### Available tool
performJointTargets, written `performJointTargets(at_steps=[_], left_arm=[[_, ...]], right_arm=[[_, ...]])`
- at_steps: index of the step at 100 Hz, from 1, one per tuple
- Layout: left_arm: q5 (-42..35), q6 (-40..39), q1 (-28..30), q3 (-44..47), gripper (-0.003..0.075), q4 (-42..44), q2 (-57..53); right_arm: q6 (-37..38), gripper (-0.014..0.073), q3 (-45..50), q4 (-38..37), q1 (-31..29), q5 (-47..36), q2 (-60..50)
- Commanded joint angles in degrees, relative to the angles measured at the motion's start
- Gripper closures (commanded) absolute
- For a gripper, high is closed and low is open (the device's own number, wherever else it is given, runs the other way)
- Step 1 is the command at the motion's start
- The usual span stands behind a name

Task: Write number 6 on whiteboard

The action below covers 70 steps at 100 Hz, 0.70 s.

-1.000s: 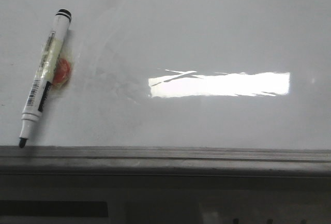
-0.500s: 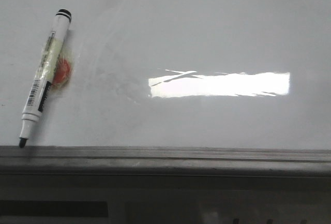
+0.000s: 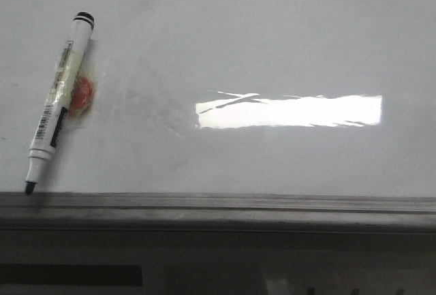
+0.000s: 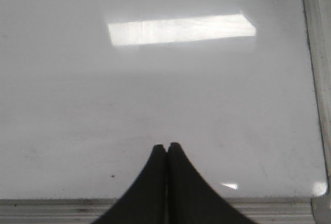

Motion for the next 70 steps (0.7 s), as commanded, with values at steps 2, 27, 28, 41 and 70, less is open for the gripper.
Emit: performJointTargets(at_steps=[2,27,28,41,70], left_arm=[[-7.88,-0.57,0.18,1.29,0.0741,-2.46,-1.68],[-13.06,-0.57,0.18,1.29,0.0741,-2.46,-1.68],[-13.24,-0.57,0.18,1.29,0.0741,-2.46,-1.68],[-17.91,-0.57,0.18,0.39,0.0741,-7.41,-1.68],[-4.0,0.32,0.18,-9.97,0.0741,-3.69,-0.12]], right_arm=[[-0.52,0.0657,0.75,1.63,-0.3,-7.1,-0.82],[-0.41,0.0657,0.75,9.31,-0.3,-16.25,-0.82],[-0.41,0.0657,0.75,9.89,-0.3,-16.65,-0.82],[0.67,0.0657,0.75,20.32,-0.3,-25.16,-0.82],[-0.49,0.0657,-1.42,15.63,-0.3,-17.25,-0.73]])
